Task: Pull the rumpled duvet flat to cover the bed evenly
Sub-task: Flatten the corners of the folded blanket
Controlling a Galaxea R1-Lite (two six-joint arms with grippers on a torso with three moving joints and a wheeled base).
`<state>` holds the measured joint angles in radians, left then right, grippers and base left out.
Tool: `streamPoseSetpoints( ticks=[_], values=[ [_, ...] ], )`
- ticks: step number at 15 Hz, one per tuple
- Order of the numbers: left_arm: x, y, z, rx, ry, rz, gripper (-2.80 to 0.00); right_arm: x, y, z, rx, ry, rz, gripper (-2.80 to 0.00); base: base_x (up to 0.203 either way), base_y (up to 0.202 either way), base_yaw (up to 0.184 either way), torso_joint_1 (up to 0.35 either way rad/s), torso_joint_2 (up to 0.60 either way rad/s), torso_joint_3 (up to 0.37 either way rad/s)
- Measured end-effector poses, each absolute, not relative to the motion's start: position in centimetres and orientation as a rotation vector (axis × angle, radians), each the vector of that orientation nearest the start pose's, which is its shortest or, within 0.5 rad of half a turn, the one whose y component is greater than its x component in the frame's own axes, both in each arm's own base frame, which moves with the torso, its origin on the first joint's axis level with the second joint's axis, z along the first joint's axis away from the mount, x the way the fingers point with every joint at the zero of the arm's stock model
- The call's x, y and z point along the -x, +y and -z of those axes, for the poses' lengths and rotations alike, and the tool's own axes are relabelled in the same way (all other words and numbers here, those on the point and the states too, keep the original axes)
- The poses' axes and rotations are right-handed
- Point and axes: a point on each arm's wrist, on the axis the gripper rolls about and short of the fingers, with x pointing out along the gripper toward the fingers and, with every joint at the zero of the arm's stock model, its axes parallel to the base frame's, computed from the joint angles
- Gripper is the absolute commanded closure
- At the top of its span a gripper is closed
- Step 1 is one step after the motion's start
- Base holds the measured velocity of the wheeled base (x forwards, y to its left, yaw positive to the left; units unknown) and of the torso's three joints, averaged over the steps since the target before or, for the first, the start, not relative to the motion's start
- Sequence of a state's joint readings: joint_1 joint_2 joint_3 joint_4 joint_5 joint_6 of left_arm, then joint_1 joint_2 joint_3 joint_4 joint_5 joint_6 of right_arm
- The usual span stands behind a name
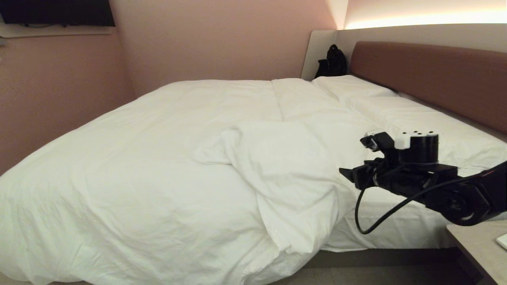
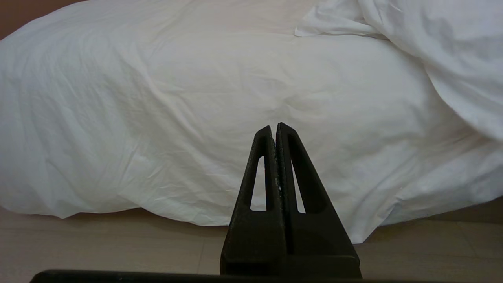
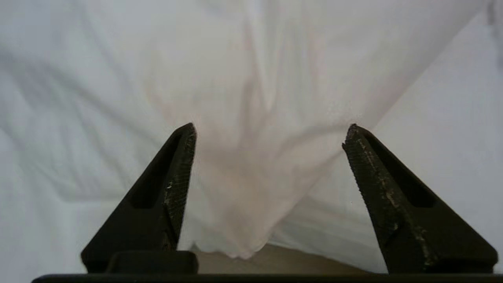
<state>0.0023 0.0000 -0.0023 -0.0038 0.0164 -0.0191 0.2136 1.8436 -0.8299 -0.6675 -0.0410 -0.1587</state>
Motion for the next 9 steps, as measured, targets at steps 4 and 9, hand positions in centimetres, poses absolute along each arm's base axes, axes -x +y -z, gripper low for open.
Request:
streamPoseSetpoints(
  ticks=[4,9],
  values=[
    [2.3,0.0,-7.7,0.018,-0.007,-0.019,0.0,-28.4,7.0,-20.8,0.184,0.179,-0.234,-2.8,0.0,0.0,0.0,0.0,0.0,0.0],
    [2.3,0.0,-7.7,0.019,-0.007,-0.019,0.0,-27.9,8.3,-25.9,0.159,0.081,-0.282,0.0,0.0,0.0,0.0,0.0,0.0,0.0]
  ],
)
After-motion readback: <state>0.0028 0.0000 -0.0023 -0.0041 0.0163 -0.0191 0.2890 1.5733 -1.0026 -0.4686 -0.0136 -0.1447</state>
